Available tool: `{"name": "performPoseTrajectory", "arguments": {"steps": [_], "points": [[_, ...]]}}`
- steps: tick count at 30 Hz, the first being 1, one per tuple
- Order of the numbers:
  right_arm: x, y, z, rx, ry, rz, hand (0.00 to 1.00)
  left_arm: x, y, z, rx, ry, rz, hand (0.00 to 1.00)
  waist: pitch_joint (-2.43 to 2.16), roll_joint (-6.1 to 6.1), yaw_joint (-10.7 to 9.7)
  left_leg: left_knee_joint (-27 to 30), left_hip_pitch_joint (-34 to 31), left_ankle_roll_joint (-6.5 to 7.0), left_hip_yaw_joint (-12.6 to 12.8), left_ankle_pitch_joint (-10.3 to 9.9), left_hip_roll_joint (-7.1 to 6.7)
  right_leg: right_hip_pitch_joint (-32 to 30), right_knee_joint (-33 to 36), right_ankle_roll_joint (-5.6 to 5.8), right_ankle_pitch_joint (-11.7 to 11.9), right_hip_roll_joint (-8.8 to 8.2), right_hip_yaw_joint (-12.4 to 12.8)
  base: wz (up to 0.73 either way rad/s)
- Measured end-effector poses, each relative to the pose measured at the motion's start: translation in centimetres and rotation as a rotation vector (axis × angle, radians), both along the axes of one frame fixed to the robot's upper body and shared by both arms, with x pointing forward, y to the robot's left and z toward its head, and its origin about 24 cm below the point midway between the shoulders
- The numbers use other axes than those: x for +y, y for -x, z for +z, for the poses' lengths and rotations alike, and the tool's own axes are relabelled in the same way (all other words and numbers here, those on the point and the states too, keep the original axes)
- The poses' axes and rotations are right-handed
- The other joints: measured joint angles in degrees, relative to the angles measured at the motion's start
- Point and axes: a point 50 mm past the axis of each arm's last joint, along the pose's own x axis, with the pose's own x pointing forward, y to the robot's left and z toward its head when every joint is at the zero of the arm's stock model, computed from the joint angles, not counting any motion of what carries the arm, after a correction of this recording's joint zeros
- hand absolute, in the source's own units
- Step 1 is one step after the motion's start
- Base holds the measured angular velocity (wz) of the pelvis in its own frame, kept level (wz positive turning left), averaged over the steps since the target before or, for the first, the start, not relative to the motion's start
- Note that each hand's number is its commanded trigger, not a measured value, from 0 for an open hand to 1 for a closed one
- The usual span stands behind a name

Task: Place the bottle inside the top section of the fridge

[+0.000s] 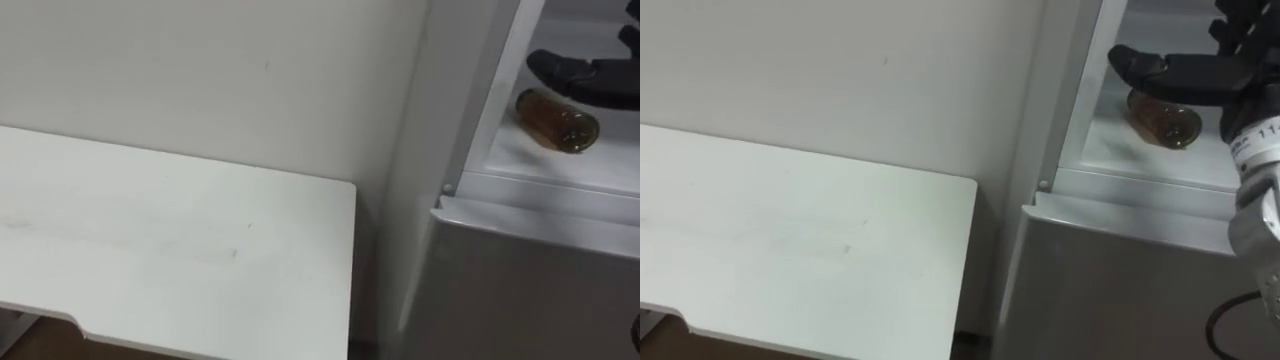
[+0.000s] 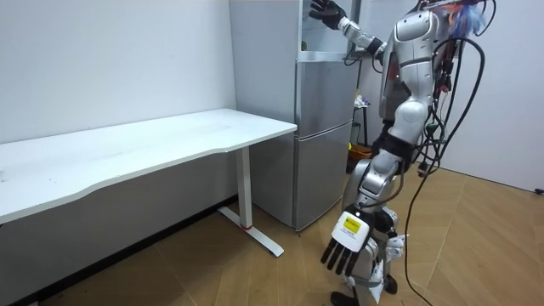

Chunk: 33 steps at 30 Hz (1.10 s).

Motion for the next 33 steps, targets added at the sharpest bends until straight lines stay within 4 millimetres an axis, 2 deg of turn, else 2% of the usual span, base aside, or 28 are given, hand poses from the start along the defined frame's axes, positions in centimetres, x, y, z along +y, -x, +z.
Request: {"name": "performPoseTrajectory", "arguments": {"steps": [5,7,9,13,15,19,25,30,33], "points": [[0.1,1.5,-0.8,-0.027,-0.04,0.02,0.0,-0.3,-0.3,-0.1,-0.008,0.009,0.005,0.0,0.39,0.85,0.0,-0.6,0.9,-0.03,1.5,0.0,0.3,0.1,0.0,-0.17,0.1,0.3,2.0,-0.16],[0.0,1.9,-1.6,-0.03,-0.073,0.014,0.0,-0.5,-0.3,-0.2,-0.014,0.003,0.018,0.0,0.6,1.2,-0.2,-0.6,1.3,-0.12,2.4,-0.3,0.55,0.2,0.0,-0.26,0.2,0.56,3.0,-0.18],[0.1,2.2,-2.1,-0.03,-0.094,0.012,0.0,-0.7,-0.5,-0.3,-0.017,0.006,0.009,0.0,0.57,1.48,-0.8,-0.6,1.3,-0.18,2.6,-0.3,0.66,0.2,0.0,-0.29,0.2,0.64,3.1,-0.11],[0.4,3.2,-2.0,-0.062,-0.105,0.022,0.0,-1.3,-0.5,-0.4,-0.014,0.019,-0.005,0.0,0.07,2.42,-2.2,-0.6,1.1,-0.2,2.9,-0.4,0.73,-0.3,0.1,-0.32,0.2,0.67,3.1,-0.04],[0.2,3.8,-2.3,-0.078,-0.133,0.022,0.0,-1.4,-0.5,-0.5,-0.013,0.019,-0.009,0.0,0.07,2.39,-3.0,-0.6,1.5,-0.23,3.0,-0.4,0.77,-0.2,0.0,-0.32,0.2,0.72,3.2,0.0],[-0.3,5.1,-3.8,-0.078,-0.225,0.026,0.0,-1.5,-0.2,-0.5,-0.013,0.012,-0.005,0.0,0.07,2.44,-3.1,-0.6,1.7,-0.27,3.5,-0.6,0.9,-0.2,0.0,-0.34,0.2,0.87,4.1,-0.09],[-1.4,6.9,-5.1,-0.101,-0.404,0.076,0.0,-1.9,0.8,-0.6,-0.02,0.021,0.01,0.0,0.13,3.38,-4.1,-0.5,2.0,0.0,4.8,-1.1,0.84,-0.1,0.0,-0.33,0.2,0.75,5.0,-0.09],[-1.3,8.1,-7.0,-0.077,-0.55,0.217,0.0,-2.4,1.5,-0.8,-0.007,0.033,0.02,0.0,0.25,3.91,-4.7,-0.5,2.4,0.06,6.2,-1.6,1.04,-0.2,0.1,-0.33,0.2,0.88,6.4,-0.16],[-1.2,8.3,-7.7,-0.09,-0.633,0.275,0.0,-2.9,1.4,-0.9,-0.01,0.038,0.025,0.0,0.09,4.31,-4.6,-0.5,2.8,0.09,7.2,-1.9,1.1,-0.3,0.0,-0.3,0.2,1.02,7.5,-0.15]]}}
